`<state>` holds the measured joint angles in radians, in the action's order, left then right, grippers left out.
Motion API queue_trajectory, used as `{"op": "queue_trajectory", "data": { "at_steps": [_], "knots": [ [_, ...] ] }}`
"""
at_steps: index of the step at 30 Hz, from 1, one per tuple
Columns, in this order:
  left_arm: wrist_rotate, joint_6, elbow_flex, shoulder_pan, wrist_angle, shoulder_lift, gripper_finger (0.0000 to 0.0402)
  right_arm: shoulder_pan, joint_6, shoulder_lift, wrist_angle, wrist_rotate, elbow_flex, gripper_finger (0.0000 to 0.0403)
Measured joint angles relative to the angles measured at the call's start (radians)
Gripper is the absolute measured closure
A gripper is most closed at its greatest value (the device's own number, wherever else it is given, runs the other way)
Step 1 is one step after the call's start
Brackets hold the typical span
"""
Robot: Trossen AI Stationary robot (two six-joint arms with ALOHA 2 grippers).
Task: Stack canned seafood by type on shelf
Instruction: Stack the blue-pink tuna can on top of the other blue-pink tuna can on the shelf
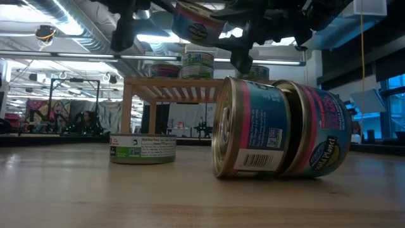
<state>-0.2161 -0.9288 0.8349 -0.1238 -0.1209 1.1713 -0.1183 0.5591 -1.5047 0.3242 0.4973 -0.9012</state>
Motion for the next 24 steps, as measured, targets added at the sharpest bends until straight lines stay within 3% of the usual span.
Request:
{"op": "queue_trajectory", "data": {
  "at_steps": [6,24],
  "knots": [
    [-0.002,-0.044,0.001,-0.006,0.032,-0.020,0.0205,0.000,-0.018,-0.001,-0.021,-0.036,-0.001,0.0217],
    [0.006,0.020,0.001,-0.008,0.029,-0.016,0.0205,0.000,-0.012,-0.001,0.003,-0.060,-0.001,0.0217]
  ]
}}
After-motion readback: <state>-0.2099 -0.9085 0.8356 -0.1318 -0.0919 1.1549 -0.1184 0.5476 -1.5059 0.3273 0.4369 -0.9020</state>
